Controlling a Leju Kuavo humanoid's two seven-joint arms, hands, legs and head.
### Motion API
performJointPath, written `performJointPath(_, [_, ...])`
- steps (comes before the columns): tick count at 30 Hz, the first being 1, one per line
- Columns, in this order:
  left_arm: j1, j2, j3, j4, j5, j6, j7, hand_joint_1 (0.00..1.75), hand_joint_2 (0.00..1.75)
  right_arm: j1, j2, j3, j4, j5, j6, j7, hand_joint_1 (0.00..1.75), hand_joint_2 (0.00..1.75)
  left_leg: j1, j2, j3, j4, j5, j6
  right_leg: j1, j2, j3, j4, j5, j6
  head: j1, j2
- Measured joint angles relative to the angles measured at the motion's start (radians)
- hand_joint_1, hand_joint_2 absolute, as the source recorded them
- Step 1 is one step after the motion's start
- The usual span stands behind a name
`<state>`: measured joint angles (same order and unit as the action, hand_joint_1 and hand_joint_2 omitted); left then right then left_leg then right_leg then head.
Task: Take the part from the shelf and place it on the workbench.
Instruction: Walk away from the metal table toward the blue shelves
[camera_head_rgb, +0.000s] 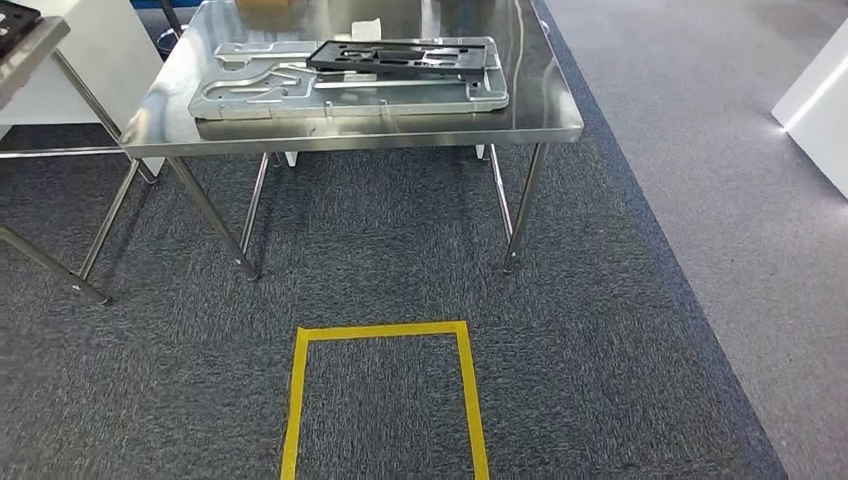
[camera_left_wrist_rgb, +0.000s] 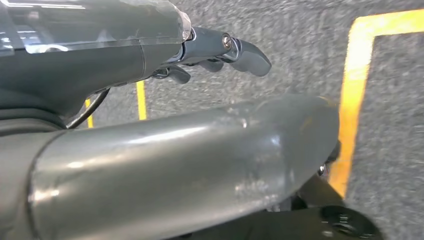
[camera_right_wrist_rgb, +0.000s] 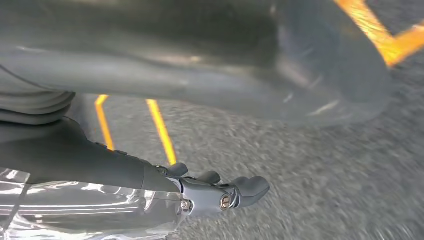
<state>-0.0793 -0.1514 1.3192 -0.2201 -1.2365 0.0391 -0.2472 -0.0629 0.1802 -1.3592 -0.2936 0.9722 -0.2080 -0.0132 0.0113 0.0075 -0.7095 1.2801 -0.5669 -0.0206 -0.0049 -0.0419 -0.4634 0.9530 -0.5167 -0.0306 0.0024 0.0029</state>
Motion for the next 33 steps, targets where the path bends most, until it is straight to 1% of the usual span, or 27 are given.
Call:
performJointPath(1, [0.001, 0.000, 0.001, 0.000, -0.001, 0.000, 0.000, 0.00, 0.00, 0.000, 0.000, 0.003, 0.006, 0.019, 0.006, 0.011, 0.00, 0.00, 0.001, 0.001, 0.014, 0.002, 0.009, -0.002, 0.000, -0.006, -0.010, 0.006, 0.003, 0.001, 0.000, 0.000])
performJointPath(2, [0.001, 0.000, 0.001, 0.000, -0.002, 0.000, 0.000, 0.00, 0.00, 0.000, 0.000, 0.008, 0.011, 0.041, 0.012, 0.022, 0.00, 0.00, 0.002, 0.003, 0.049, -0.036, 0.030, -0.003, 0.000, -0.014, -0.019, 0.014, 0.004, 0.003, 0.000, 0.000])
performJointPath(3, [0.001, 0.000, 0.001, 0.000, -0.003, 0.000, -0.001, 0.00, 0.00, 0.000, 0.000, 0.015, 0.016, 0.062, 0.018, 0.031, 0.00, 0.00, 0.002, 0.012, 0.098, -0.105, 0.052, -0.001, -0.001, -0.021, -0.026, 0.022, 0.004, 0.005, 0.000, 0.000])
performJointPath(4, [0.000, 0.000, 0.001, 0.000, -0.003, 0.000, -0.001, 0.00, 0.00, 0.000, 0.000, 0.024, 0.020, 0.081, 0.026, 0.038, 0.00, 0.00, 0.000, 0.025, 0.146, -0.176, 0.065, 0.004, 0.000, -0.028, -0.031, 0.029, 0.003, 0.008, -0.001, 0.000])
performJointPath(5, [-0.001, 0.000, 0.001, 0.000, -0.004, 0.000, -0.002, 0.00, 0.00, 0.000, 0.001, 0.033, 0.024, 0.096, 0.033, 0.042, 0.00, 0.00, -0.004, 0.037, 0.176, -0.226, 0.074, 0.012, 0.002, -0.035, -0.034, 0.033, 0.002, 0.013, 0.000, 0.000])
performJointPath(6, [-0.002, 0.000, 0.001, 0.000, -0.004, 0.000, -0.002, 0.00, 0.00, 0.000, 0.001, 0.041, 0.026, 0.106, 0.039, 0.043, 0.00, 0.00, -0.008, 0.047, 0.191, -0.258, 0.073, 0.021, 0.003, -0.042, -0.036, 0.037, 0.002, 0.019, 0.000, 0.000])
performJointPath(8, [-0.003, 0.000, 0.002, 0.000, -0.004, 0.000, -0.003, 0.00, 0.00, -0.004, 0.002, 0.054, 0.031, 0.117, 0.047, 0.044, 0.00, 0.00, -0.013, 0.041, 0.183, -0.268, 0.074, 0.039, 0.006, -0.057, -0.036, 0.038, 0.004, 0.032, 0.001, 0.000])
performJointPath(9, [-0.002, 0.000, 0.002, 0.000, -0.004, 0.000, -0.003, 0.00, 0.00, -0.006, 0.002, 0.060, 0.032, 0.119, 0.049, 0.044, 0.00, 0.00, -0.010, 0.033, 0.182, -0.276, 0.076, 0.046, 0.005, -0.057, -0.036, 0.040, 0.003, 0.039, 0.000, 0.000])
performJointPath(10, [-0.002, 0.000, 0.002, 0.000, -0.004, -0.001, -0.003, 0.00, 0.00, -0.007, 0.002, 0.065, 0.033, 0.121, 0.051, 0.044, 0.00, 0.00, -0.008, 0.024, 0.180, -0.280, 0.082, 0.053, 0.004, -0.045, -0.041, 0.051, -0.008, 0.045, 0.002, 0.000])
performJointPath(12, [-0.002, 0.000, 0.002, 0.000, -0.004, -0.001, -0.003, 0.00, 0.00, -0.006, 0.001, 0.071, 0.035, 0.123, 0.051, 0.044, 0.00, 0.00, -0.004, 0.008, 0.174, -0.287, 0.096, 0.066, 0.000, 0.002, -0.078, 0.130, -0.065, 0.054, 0.008, 0.000])
performJointPath(13, [-0.003, 0.000, 0.002, 0.000, -0.003, -0.001, -0.003, 0.00, 0.00, -0.004, 0.001, 0.073, 0.036, 0.124, 0.051, 0.044, 0.00, 0.00, -0.004, -0.001, 0.168, -0.287, 0.100, 0.069, -0.001, 0.022, -0.110, 0.198, -0.103, 0.056, 0.011, 0.000])
performJointPath(14, [-0.003, 0.000, 0.002, 0.000, -0.003, -0.001, -0.003, 0.00, 0.00, -0.003, 0.001, 0.075, 0.037, 0.126, 0.051, 0.044, 0.00, 0.00, -0.005, -0.012, 0.162, -0.286, 0.104, 0.071, -0.002, 0.032, -0.142, 0.266, -0.133, 0.057, 0.012, 0.000])
performJointPath(15, [-0.002, 0.000, 0.002, 0.000, -0.003, -0.001, -0.003, 0.00, 0.00, -0.002, 0.001, 0.077, 0.038, 0.128, 0.052, 0.044, 0.00, 0.00, -0.006, -0.022, 0.159, -0.285, 0.106, 0.071, -0.003, 0.036, -0.164, 0.312, -0.144, 0.057, 0.012, 0.000])
performJointPath(16, [-0.001, 0.000, 0.003, 0.000, -0.003, -0.001, -0.002, 0.00, 0.00, 0.000, 0.001, 0.080, 0.039, 0.131, 0.053, 0.044, 0.00, 0.00, -0.007, -0.033, 0.156, -0.284, 0.108, 0.070, -0.003, 0.038, -0.171, 0.325, -0.136, 0.057, 0.012, 0.000])
performJointPath(17, [0.000, 0.000, 0.003, 0.000, -0.002, -0.001, -0.002, 0.00, 0.00, 0.001, 0.001, 0.082, 0.040, 0.134, 0.054, 0.045, 0.00, 0.00, -0.007, -0.044, 0.155, -0.283, 0.109, 0.069, -0.003, 0.040, -0.158, 0.299, -0.109, 0.055, 0.012, 0.000])
performJointPath(18, [0.000, 0.000, 0.004, 0.000, -0.002, -0.001, -0.001, 0.00, 0.00, 0.001, 0.001, 0.085, 0.040, 0.137, 0.056, 0.047, 0.00, 0.00, -0.008, -0.055, 0.155, -0.282, 0.110, 0.068, -0.002, 0.045, -0.131, 0.241, -0.070, 0.052, 0.012, 0.000])
performJointPath(20, [-0.001, -0.001, 0.005, 0.000, 0.001, -0.001, 0.000, 0.00, 0.00, 0.002, 0.001, 0.091, 0.041, 0.145, 0.064, 0.056, 0.00, 0.00, -0.010, -0.075, 0.153, -0.278, 0.112, 0.063, -0.002, 0.089, -0.071, 0.106, -0.008, 0.041, 0.012, 0.000])
performJointPath(22, [-0.004, -0.001, 0.006, 0.000, 0.008, -0.001, 0.002, 0.00, 0.00, 0.001, 0.001, 0.098, 0.044, 0.158, 0.080, 0.069, 0.00, 0.00, -0.009, -0.093, 0.144, -0.274, 0.117, 0.053, -0.001, 0.122, -0.045, 0.040, 0.010, 0.034, 0.011, 0.000])
performJointPath(23, [-0.005, -0.001, 0.007, 0.000, 0.013, -0.001, 0.004, 0.00, 0.00, 0.001, 0.001, 0.103, 0.046, 0.165, 0.090, 0.077, 0.00, 0.00, -0.008, -0.102, 0.140, -0.274, 0.120, 0.046, 0.001, 0.120, -0.045, 0.036, 0.009, 0.032, 0.011, 0.000])
performJointPath(24, [-0.005, 0.000, 0.008, 0.000, 0.016, -0.001, 0.006, 0.00, 0.00, 0.000, 0.002, 0.108, 0.048, 0.172, 0.099, 0.082, 0.00, 0.00, -0.007, -0.113, 0.136, -0.275, 0.123, 0.040, 0.000, 0.110, -0.044, 0.033, 0.011, 0.029, 0.011, 0.000])
performJointPath(25, [-0.004, 0.001, 0.010, 0.000, 0.019, -0.001, 0.008, 0.00, 0.00, 0.000, 0.003, 0.114, 0.050, 0.178, 0.109, 0.087, 0.00, 0.00, -0.007, -0.112, 0.132, -0.271, 0.121, 0.034, -0.002, 0.097, -0.042, 0.028, 0.014, 0.024, 0.011, 0.000])
performJointPath(26, [-0.003, 0.002, 0.011, 0.000, 0.020, -0.002, 0.010, 0.00, 0.00, 0.000, 0.004, 0.119, 0.051, 0.183, 0.117, 0.091, 0.00, 0.00, -0.008, -0.100, 0.124, -0.255, 0.109, 0.029, -0.005, 0.084, -0.041, 0.023, 0.018, 0.019, 0.009, 0.000])
performJointPath(28, [-0.004, 0.004, 0.013, 0.000, 0.022, -0.004, 0.013, 0.00, 0.00, 0.001, 0.006, 0.128, 0.055, 0.191, 0.132, 0.095, 0.00, 0.00, -0.007, -0.055, 0.084, -0.164, 0.052, 0.021, -0.007, 0.055, -0.041, 0.017, 0.023, 0.009, 0.001, 0.000])
performJointPath(30, [-0.007, 0.004, 0.014, 0.000, 0.022, -0.009, 0.013, 0.00, 0.00, 0.003, 0.006, 0.136, 0.057, 0.199, 0.144, 0.097, 0.00, 0.00, -0.002, -0.026, 0.029, -0.035, -0.010, 0.014, -0.006, 0.028, -0.045, 0.019, 0.023, 0.005, -0.004, 0.000])
performJointPath(31, [-0.007, 0.004, 0.014, 0.000, 0.021, -0.011, 0.012, 0.00, 0.00, 0.003, 0.006, 0.140, 0.058, 0.203, 0.150, 0.098, 0.00, 0.00, 0.000, -0.020, 0.014, 0.004, -0.020, 0.011, -0.006, 0.015, -0.046, 0.021, 0.022, 0.006, -0.004, 0.000])
performJointPath(32, [-0.006, 0.005, 0.014, 0.000, 0.021, -0.013, 0.012, 0.00, 0.00, 0.003, 0.007, 0.143, 0.059, 0.207, 0.154, 0.098, 0.00, 0.00, 0.002, -0.015, 0.017, 0.007, -0.013, 0.009, -0.006, 0.002, -0.047, 0.023, 0.021, 0.007, -0.004, 0.000])
performJointPath(33, [-0.006, 0.005, 0.014, 0.000, 0.021, -0.014, 0.010, 0.00, 0.00, 0.002, 0.007, 0.147, 0.060, 0.211, 0.158, 0.099, 0.00, 0.00, 0.003, -0.009, 0.040, -0.029, 0.011, 0.008, -0.006, -0.010, -0.047, 0.026, 0.020, 0.009, -0.004, 0.000])
